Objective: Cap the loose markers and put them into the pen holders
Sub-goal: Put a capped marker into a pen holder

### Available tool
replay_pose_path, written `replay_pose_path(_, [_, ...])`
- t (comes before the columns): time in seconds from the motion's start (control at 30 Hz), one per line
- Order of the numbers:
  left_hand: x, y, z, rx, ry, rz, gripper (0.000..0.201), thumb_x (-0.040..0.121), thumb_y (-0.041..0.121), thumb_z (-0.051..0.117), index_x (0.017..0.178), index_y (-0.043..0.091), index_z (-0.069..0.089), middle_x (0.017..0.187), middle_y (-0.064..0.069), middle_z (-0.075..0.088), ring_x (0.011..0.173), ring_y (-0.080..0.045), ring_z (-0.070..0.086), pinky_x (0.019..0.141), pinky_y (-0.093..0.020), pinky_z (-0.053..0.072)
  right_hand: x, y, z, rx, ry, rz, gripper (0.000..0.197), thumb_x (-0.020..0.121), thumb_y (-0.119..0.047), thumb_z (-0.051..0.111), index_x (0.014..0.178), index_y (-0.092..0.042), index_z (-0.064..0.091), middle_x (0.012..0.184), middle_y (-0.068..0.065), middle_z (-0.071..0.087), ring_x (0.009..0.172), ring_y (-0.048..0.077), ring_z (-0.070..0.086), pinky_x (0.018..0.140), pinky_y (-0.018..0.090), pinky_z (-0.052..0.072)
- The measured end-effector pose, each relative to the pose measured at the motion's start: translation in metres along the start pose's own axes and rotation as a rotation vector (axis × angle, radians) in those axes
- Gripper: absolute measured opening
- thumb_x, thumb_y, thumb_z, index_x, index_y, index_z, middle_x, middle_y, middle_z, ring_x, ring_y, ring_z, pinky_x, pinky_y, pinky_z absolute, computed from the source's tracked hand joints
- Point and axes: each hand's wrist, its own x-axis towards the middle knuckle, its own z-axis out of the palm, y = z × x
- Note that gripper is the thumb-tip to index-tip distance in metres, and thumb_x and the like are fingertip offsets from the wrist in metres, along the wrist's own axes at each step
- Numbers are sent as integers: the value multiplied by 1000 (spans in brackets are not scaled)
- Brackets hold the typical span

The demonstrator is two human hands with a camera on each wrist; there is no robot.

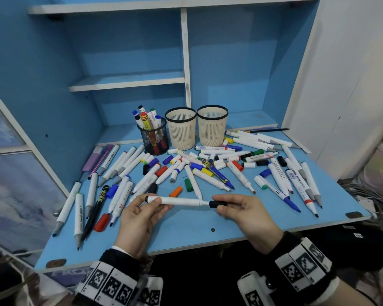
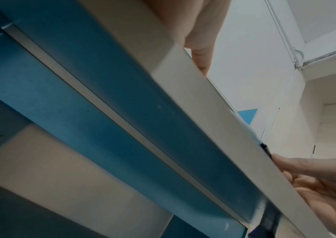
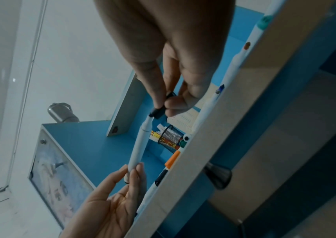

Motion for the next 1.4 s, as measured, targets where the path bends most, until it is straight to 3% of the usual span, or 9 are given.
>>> replay_pose_path(0.17, [1, -3, -1, 6, -9, 17, 70, 36, 29, 92, 89, -2, 58, 80, -23, 69, 80, -34, 71, 68, -24, 57, -2, 7, -2, 100, 15, -27, 23, 81, 4, 66, 90, -16, 74, 91, 24, 70, 75, 22, 55, 75, 30, 46])
replay_pose_path(0.53, [-4, -8, -4, 234, -181, -41, 60, 31, 33, 96, 79, 3, 74, 80, -25, 70, 71, -26, 71, 68, -24, 57, -4, 12, -1, 114, 67, -69, 20, 81, 9, 63, 94, -6, 70, 68, 6, 69, 64, 16, 61, 62, 18, 51])
replay_pose_path(0.67, [-8, -8, -1, 383, -222, -43, 18, 61, -5, 78, 78, -5, 70, 71, -21, 70, 62, -23, 69, 60, -21, 55, -6, 9, 4, 77, 70, -90, 20, 81, 10, 64, 86, -8, 71, 67, 6, 68, 64, 18, 60, 65, 19, 52])
replay_pose_path(0.77, [-10, -12, 2, 448, -217, -40, 15, 74, -20, 62, 80, -7, 68, 66, -18, 68, 57, -21, 66, 58, -20, 54, -7, 5, 10, 59, 106, -130, 26, 80, 11, 63, 77, -14, 71, 70, 8, 69, 65, 18, 60, 66, 19, 52])
replay_pose_path(0.87, [-11, -12, 4, 369, -213, -39, 5, 73, -5, 70, 72, -2, 73, 62, -21, 63, 51, -23, 59, 58, -26, 53, -6, 1, 18, 20, 151, -171, 31, 81, 12, 62, 74, -17, 70, 68, 3, 68, 60, 9, 58, 61, 13, 48])
replay_pose_path(0.97, [-11, -11, 3, 327, -237, -41, 51, 44, 34, 93, 76, 0, 74, 63, -23, 63, 51, -24, 58, 58, -29, 53, -9, -6, 25, -65, 157, -242, 36, 81, 10, 63, 72, -24, 70, 71, -3, 69, 60, 1, 58, 65, 12, 48])
replay_pose_path(1.17, [-8, -3, 2, 347, -169, 11, 61, 34, 44, 93, 79, 6, 76, 69, -16, 68, 56, -19, 63, 61, -21, 54, -9, -31, 21, -140, 26, -301, 32, 81, 10, 63, 79, -21, 70, 79, -3, 70, 66, -3, 63, 67, 9, 47])
replay_pose_path(1.3, [-7, 3, 6, 396, -52, 41, 17, 66, 1, 76, 82, 1, 69, 65, -9, 69, 62, -20, 62, 59, -15, 52, -8, -31, 13, -185, 2, -270, 30, 80, 4, 68, 81, -26, 71, 80, -6, 71, 71, 4, 65, 73, 14, 51])
replay_pose_path(1.4, [-2, 22, 12, 421, 21, 115, 17, 74, -8, 66, 88, 2, 67, 73, -12, 71, 65, -15, 67, 63, -14, 54, -7, -29, -1, -362, 28, -314, 28, 82, -2, 68, 87, -30, 72, 85, -12, 70, 75, 5, 61, 74, 15, 50])
